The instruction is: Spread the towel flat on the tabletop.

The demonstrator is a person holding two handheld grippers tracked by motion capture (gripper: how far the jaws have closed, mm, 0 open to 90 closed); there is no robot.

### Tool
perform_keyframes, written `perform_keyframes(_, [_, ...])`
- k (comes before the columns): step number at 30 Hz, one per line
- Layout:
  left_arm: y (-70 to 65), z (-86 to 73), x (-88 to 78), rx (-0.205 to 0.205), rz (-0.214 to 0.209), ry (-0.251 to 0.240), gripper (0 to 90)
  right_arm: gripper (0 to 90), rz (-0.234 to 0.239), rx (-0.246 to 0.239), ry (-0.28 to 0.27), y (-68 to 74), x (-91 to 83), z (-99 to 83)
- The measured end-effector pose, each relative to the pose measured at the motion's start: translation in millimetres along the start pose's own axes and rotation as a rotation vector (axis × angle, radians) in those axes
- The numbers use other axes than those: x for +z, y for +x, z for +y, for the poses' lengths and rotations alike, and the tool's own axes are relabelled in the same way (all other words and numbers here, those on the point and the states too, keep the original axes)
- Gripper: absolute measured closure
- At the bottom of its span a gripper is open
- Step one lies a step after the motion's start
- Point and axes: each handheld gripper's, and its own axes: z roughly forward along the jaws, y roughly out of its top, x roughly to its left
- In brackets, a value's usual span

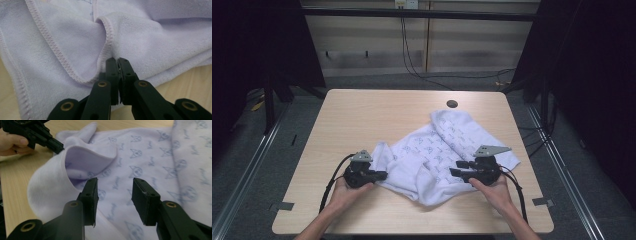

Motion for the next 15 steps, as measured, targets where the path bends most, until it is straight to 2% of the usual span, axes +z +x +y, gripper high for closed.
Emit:
perform_keyframes(2, [-10.5, -1.1, 2.1, 0.01, -0.023, 0.011, 87.5, 56.5, 0.026, 0.001, 0.011, 5.6, 10.1, 2.5])
perform_keyframes(4, [-18.9, -2.1, 3.7, 0.016, -0.064, 0.029, 87.3, 56.5, 0.033, -0.007, 0.023, 10.3, 17.7, 5.7])
perform_keyframes(8, [-43.9, -3.9, 8.6, 0.033, -0.129, 0.065, 87.1, 56.3, 0.044, -0.01, 0.002, 14.4, 32.3, 19.9])
perform_keyframes(10, [-59.9, -6.4, 10.8, 0.067, -0.166, 0.083, 86.8, 56.2, 0.076, 0.004, -0.016, 13.8, 40.0, 26.7])
perform_keyframes(11, [-64.1, -6.8, 11.1, 0.071, -0.176, 0.088, 86.3, 56.3, 0.093, 0.003, -0.011, 14.7, 47.1, 30.1])
perform_keyframes(13, [-68.9, -5.4, 8.8, 0.088, -0.197, 0.094, 81.0, 56.4, 0.092, -0.022, 0.025, 17.0, 61.3, 32.0])
perform_keyframes(15, [-63.2, -3.5, 3.1, 0.075, -0.228, 0.042, 76.9, 56.8, 0.102, -0.021, 0.061, 15.7, 76.5, 29.1])
